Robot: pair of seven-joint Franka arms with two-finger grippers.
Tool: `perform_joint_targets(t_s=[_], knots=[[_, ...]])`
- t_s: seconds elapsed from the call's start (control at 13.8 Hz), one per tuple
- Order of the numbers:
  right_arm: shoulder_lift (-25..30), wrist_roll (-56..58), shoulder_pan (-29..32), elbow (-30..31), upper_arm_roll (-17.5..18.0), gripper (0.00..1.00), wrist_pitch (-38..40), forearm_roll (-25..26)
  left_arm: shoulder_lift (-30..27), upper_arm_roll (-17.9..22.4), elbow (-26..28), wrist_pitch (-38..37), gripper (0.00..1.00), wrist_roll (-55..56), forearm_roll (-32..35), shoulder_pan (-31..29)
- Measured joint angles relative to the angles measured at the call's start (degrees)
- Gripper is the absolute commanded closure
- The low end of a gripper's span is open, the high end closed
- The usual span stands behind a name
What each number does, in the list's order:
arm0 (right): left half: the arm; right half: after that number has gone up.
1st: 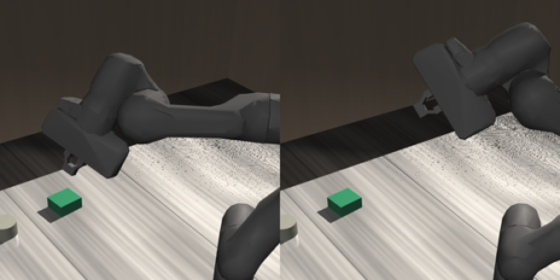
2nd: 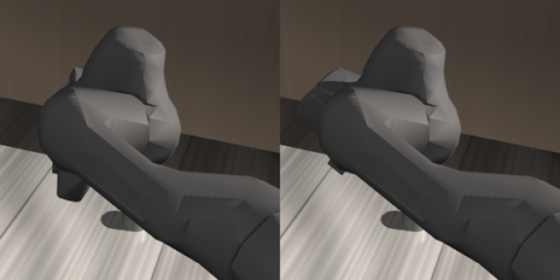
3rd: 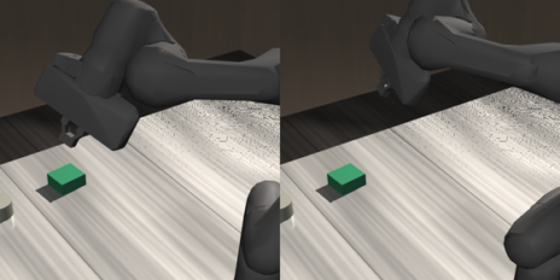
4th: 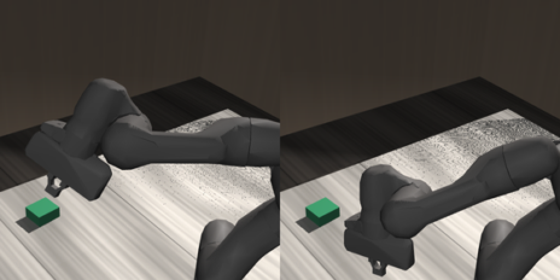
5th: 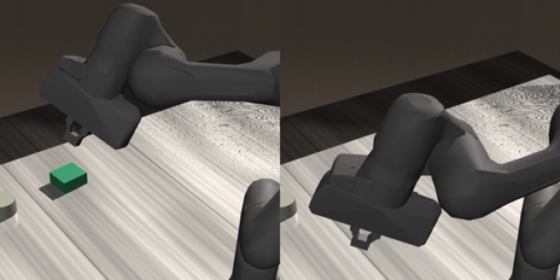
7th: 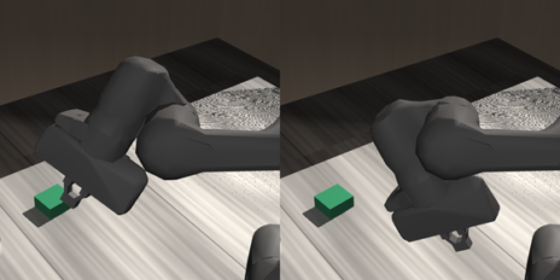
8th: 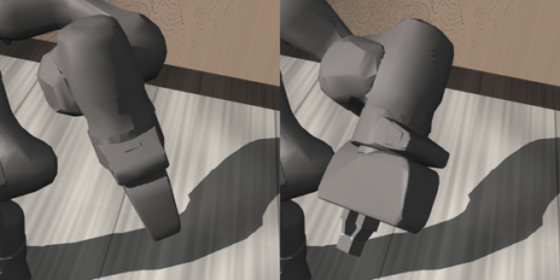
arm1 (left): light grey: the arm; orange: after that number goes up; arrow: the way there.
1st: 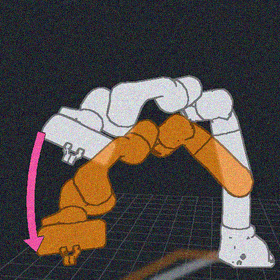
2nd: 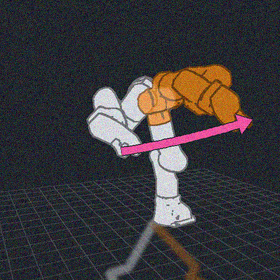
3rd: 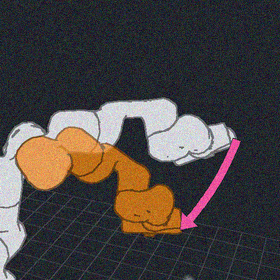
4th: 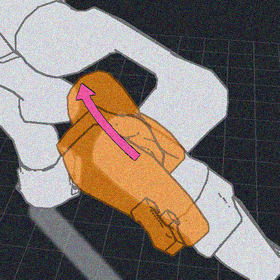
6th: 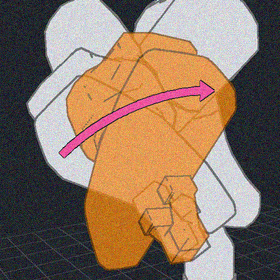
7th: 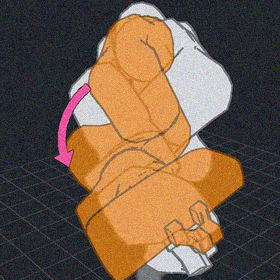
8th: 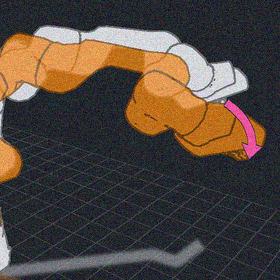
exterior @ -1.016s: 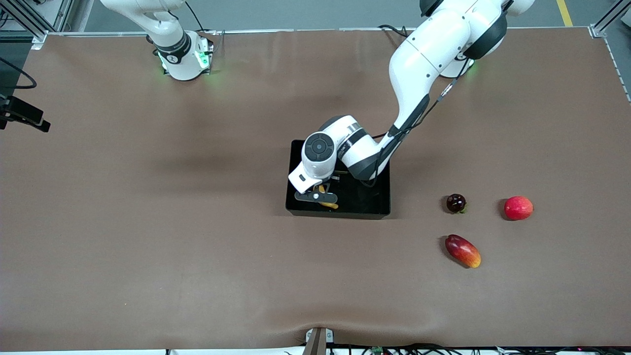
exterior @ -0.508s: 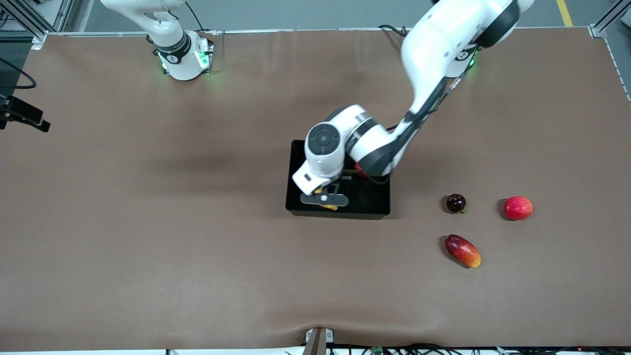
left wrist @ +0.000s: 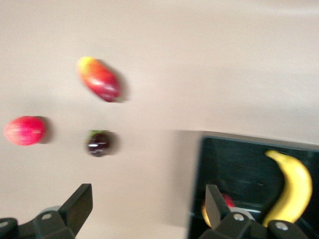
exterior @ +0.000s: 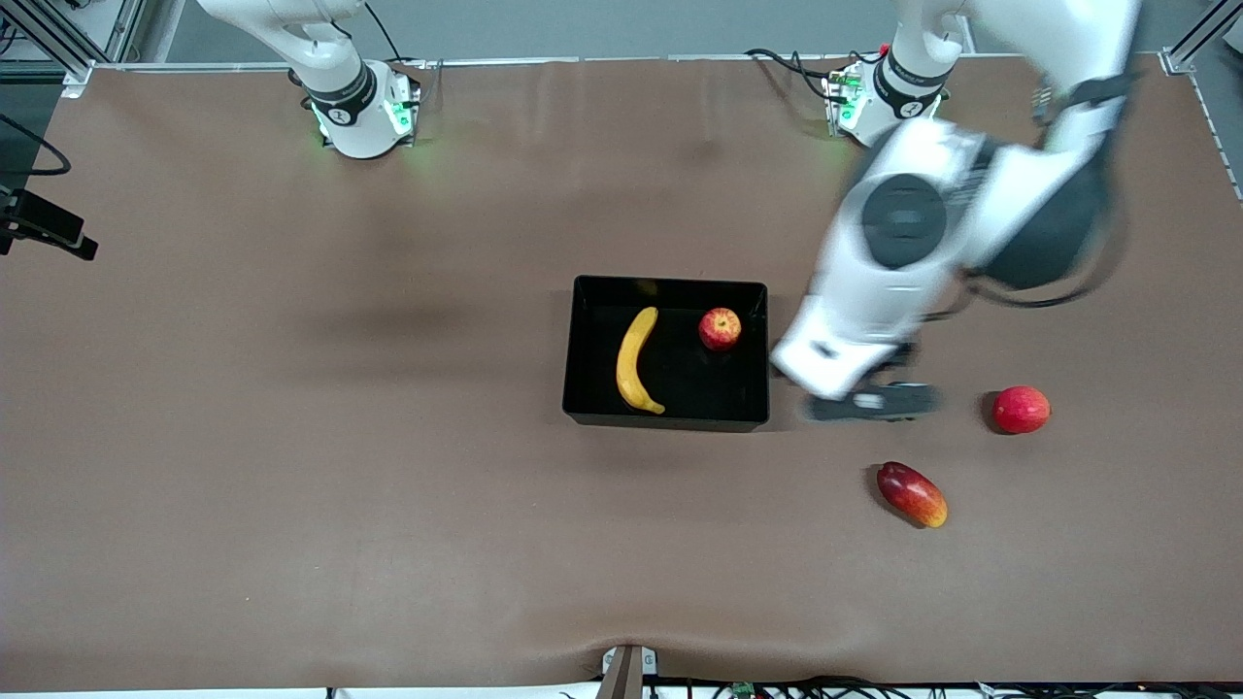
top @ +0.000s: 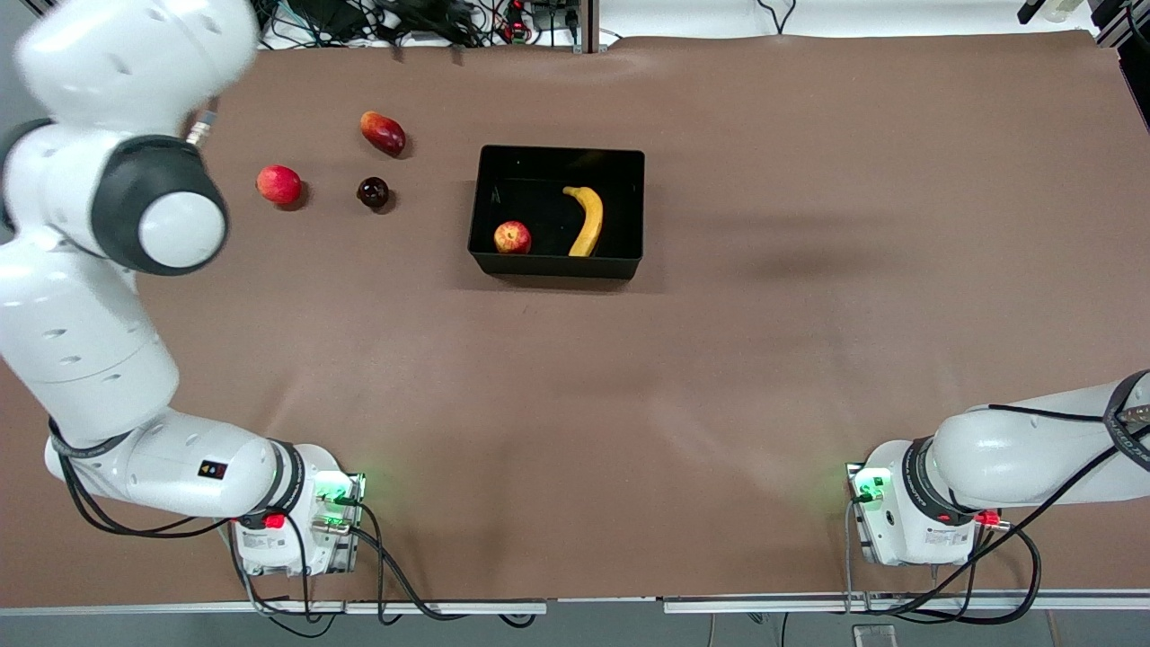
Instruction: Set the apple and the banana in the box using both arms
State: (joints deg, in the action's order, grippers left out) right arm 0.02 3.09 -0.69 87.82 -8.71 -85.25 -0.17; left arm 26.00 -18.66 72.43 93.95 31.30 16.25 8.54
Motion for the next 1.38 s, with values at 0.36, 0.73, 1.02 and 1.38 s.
perform_joint_targets(t_s=[0.36,0.73,1.02,1.38], knots=[[-0.03,0.0,0.01,-0.02,-0.02,0.0,0.0,0.0,-5.74,-0.33,0.23,-4.96,0.0,-13.63,-1.89,-14.76],[-0.06,0.0,0.02,-0.05,-0.02,0.0,0.0,0.0,-15.65,-0.53,7.03,-8.28,0.0,-16.47,-9.44,-22.6],[-0.07,0.0,0.02,-0.06,-0.02,0.0,0.0,0.0,-22.2,-1.07,13.42,-8.19,0.0,-16.96,-10.55,-21.94],[-0.07,0.02,-0.44,-0.16,0.43,0.0,0.0,0.0,-26.29,7.85,18.78,-6.33,0.0,-18.09,-11.41,-13.18]])
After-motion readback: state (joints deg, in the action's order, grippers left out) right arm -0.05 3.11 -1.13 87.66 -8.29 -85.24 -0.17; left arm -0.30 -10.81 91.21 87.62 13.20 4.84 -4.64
